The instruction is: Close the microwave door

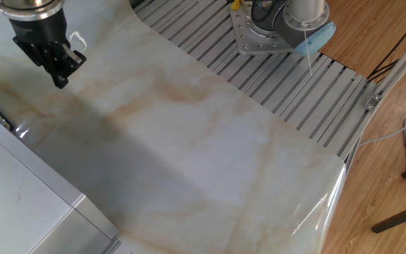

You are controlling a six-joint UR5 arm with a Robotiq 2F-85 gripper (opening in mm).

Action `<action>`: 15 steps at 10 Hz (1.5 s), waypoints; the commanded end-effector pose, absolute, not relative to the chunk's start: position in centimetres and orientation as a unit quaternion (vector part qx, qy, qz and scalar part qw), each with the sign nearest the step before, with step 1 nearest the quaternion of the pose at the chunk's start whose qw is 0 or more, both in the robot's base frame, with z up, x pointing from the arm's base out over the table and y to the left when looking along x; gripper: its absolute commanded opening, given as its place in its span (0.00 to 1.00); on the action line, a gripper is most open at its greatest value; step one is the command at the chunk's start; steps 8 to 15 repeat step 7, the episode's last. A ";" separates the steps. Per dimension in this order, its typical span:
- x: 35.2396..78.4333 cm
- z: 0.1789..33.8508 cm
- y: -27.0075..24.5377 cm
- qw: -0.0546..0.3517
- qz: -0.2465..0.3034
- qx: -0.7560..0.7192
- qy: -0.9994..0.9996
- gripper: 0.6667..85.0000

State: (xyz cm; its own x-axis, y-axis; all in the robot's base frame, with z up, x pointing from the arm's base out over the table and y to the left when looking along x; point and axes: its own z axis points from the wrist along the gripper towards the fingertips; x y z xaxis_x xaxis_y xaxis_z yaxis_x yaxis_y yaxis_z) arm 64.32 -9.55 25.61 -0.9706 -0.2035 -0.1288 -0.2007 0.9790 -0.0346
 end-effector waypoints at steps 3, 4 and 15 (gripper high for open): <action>64.3 26.6 -10.6 0.071 -0.006 -0.106 0.992 0.01; 63.8 27.0 -10.8 0.075 0.002 -0.103 0.992 0.01; 64.8 27.1 -10.2 0.092 0.014 -0.087 0.992 0.01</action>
